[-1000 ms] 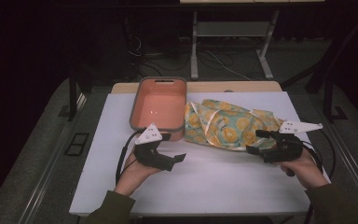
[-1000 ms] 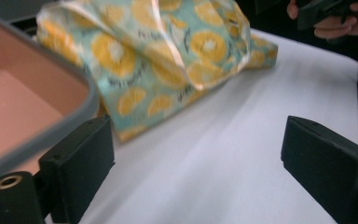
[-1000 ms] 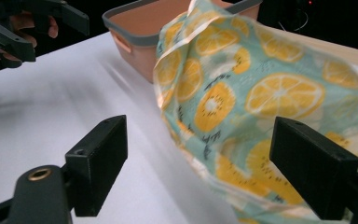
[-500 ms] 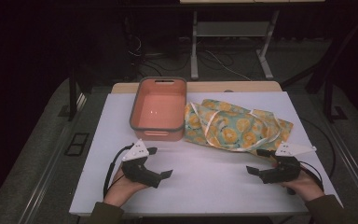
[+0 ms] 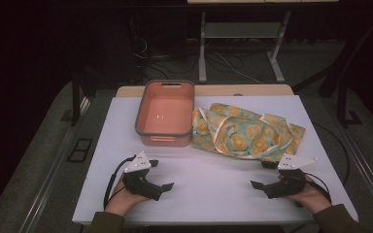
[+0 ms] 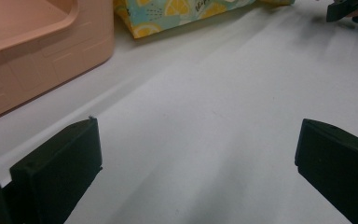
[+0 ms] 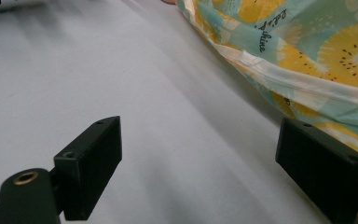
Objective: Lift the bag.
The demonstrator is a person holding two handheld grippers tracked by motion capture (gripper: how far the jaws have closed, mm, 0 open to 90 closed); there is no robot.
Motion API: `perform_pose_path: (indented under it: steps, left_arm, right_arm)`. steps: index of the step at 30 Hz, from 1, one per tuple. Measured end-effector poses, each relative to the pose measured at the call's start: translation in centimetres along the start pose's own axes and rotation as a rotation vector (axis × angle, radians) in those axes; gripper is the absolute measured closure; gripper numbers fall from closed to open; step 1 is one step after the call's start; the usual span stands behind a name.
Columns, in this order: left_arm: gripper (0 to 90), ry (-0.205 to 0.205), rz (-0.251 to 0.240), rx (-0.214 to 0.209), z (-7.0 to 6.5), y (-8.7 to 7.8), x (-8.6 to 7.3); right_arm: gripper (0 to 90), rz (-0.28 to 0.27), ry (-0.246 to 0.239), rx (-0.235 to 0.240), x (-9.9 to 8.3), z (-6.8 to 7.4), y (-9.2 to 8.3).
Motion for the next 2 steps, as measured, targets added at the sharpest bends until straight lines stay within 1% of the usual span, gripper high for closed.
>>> perform_pose_path:
  steps: [2]
  left_arm:
    - [0.0, -0.001, 0.001, 0.000, 0.02, -0.01, 0.02]
  right_arm:
    - [14.1, -0.006, 0.002, 0.001, 0.09, -0.01, -0.06]
Point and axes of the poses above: each handheld gripper's, and its own axes: y roughly forward along the jaws, x roughly out of its top, z roughly to its left, the point moved 7 cm from there along y, roughly forward along the jaws, and after that the axes turned 7 degrees about x, right-handed, at the moved point
